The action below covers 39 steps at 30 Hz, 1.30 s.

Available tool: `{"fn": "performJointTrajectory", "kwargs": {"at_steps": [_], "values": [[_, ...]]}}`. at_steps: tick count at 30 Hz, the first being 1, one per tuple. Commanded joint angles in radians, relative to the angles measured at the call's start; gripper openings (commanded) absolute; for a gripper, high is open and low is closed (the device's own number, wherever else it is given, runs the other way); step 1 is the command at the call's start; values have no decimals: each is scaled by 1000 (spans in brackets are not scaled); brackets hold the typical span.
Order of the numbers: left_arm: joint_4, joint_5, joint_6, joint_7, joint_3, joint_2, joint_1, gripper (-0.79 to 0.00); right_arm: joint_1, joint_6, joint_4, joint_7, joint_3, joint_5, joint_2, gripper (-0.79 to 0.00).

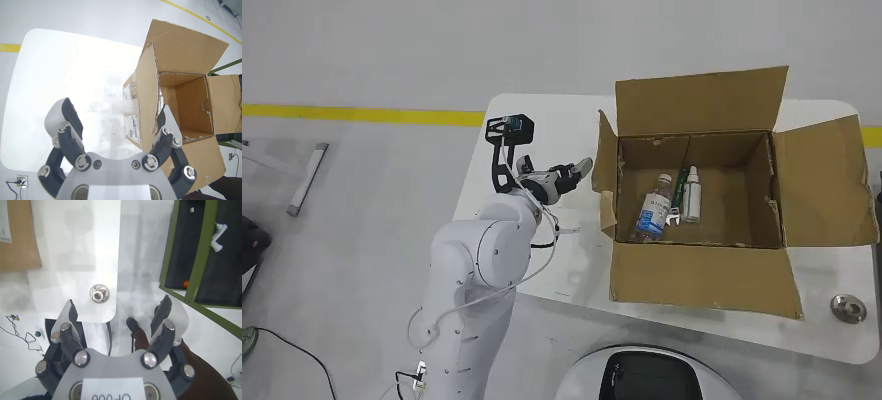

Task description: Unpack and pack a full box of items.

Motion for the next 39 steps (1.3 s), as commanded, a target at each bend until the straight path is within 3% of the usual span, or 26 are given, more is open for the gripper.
{"fn": "performJointTrajectory", "kwargs": {"at_steps": [1,3,4,5,10,11,12,14,20,26,30,39], "values": [[0,0,0,0,0,0,0,0,-43,2,-4,-39,-44,-33,-5,-154],[0,0,0,0,0,0,0,0,-62,8,3,-67,-78,-46,-8,-185],[0,0,0,0,0,0,0,0,-73,14,14,-88,-105,-61,-10,-289],[0,0,0,0,0,0,0,0,-76,17,18,-99,-117,-69,-10,-317],[0,0,0,0,0,0,0,0,-57,55,58,-155,-192,-112,-9,-329],[0,0,0,0,0,0,0,0,-49,62,62,-161,-203,-126,-8,-299],[0,0,0,0,0,0,0,0,-41,68,66,-164,-215,-135,-7,-215],[0,0,0,0,0,0,0,0,-23,77,74,-165,-235,-149,-5,-163],[0,0,0,0,0,0,0,0,10,82,91,-145,-291,-202,2,-169],[0,0,0,0,0,0,0,0,21,89,112,-141,-312,-217,5,-209],[0,0,0,0,0,0,0,0,22,92,123,-144,-320,-221,6,-394],[0,0,0,0,0,0,0,0,32,101,150,-144,-346,-243,9,-419]]}}
